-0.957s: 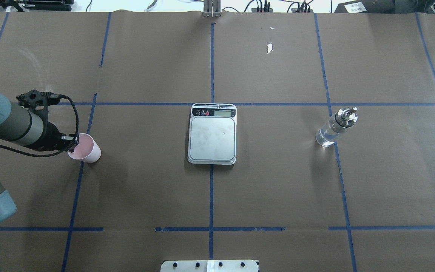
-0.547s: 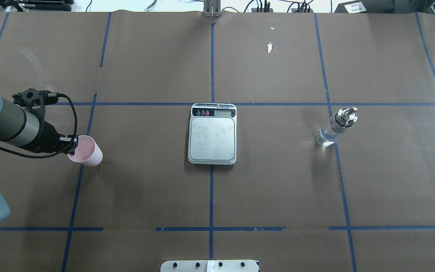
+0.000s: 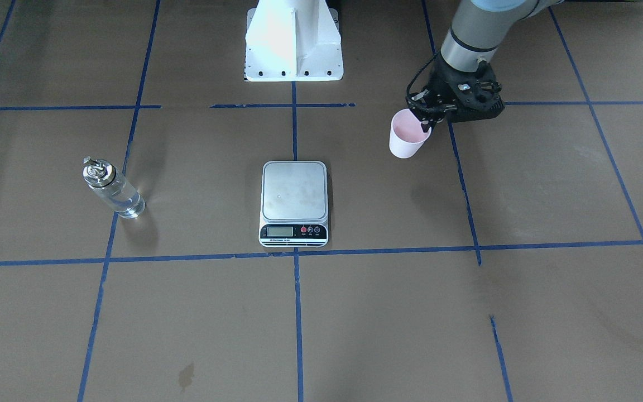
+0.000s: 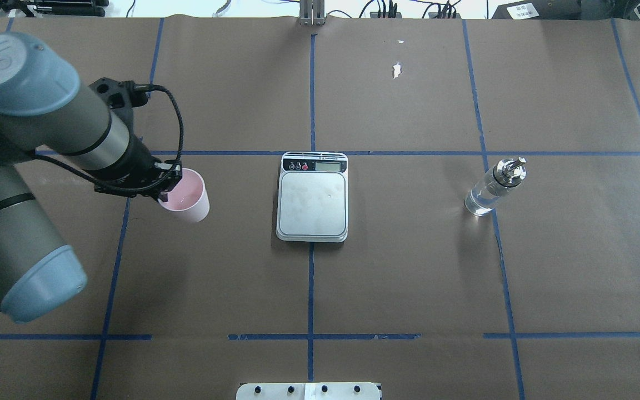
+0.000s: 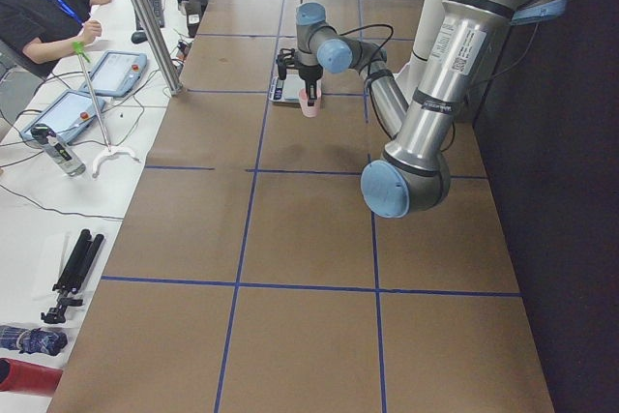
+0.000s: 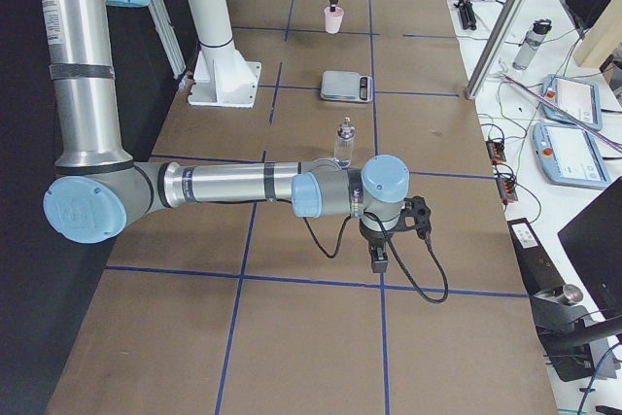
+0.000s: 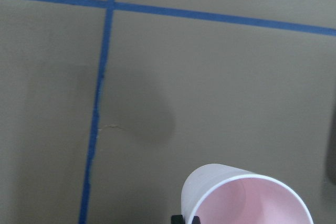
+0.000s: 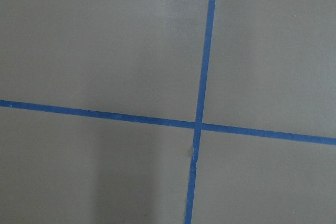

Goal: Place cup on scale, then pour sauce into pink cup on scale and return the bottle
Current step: 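Carry the pink cup with the left gripper onto the scale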

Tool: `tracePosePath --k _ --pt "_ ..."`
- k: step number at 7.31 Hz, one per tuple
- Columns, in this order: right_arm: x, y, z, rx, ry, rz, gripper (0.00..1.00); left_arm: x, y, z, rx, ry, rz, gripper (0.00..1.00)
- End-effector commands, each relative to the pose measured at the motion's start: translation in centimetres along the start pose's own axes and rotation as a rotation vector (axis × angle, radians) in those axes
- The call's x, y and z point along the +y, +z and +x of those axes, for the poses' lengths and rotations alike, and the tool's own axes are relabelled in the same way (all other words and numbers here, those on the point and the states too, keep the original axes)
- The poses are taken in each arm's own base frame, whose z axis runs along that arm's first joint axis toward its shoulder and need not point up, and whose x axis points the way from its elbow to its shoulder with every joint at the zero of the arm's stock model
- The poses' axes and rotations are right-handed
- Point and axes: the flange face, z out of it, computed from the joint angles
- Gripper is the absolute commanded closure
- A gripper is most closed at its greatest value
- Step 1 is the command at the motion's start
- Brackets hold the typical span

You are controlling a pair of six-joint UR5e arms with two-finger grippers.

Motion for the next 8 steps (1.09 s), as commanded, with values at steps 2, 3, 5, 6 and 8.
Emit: tracePosePath --k 2,3,5,6,8 --pt "-0.1 -0.1 -0.1 0.0 -0.002 0.002 0.0 -1.8 0.8 13.8 0.034 -0.175 -0.051 1.0" --pt "-0.1 -0.1 -0.1 0.0 -0.004 0.002 0.0 -1.9 3.5 16.3 0.066 -0.216 -0.064 1.0" --pt "0.0 0.0 -0.1 -0.003 0.0 0.0 0.0 -2.1 6.9 17.1 0.07 -0.214 -0.071 1.0" --pt "0.3 0.1 0.0 -0.007 0.003 -0.003 0.0 -2.0 7.0 17.1 0.069 -0.213 -0.072 1.0" --pt "1.0 -1.5 -1.7 -0.021 -0.012 0.027 0.0 -0.6 8.0 17.5 0.061 -0.215 -0.091 1.0"
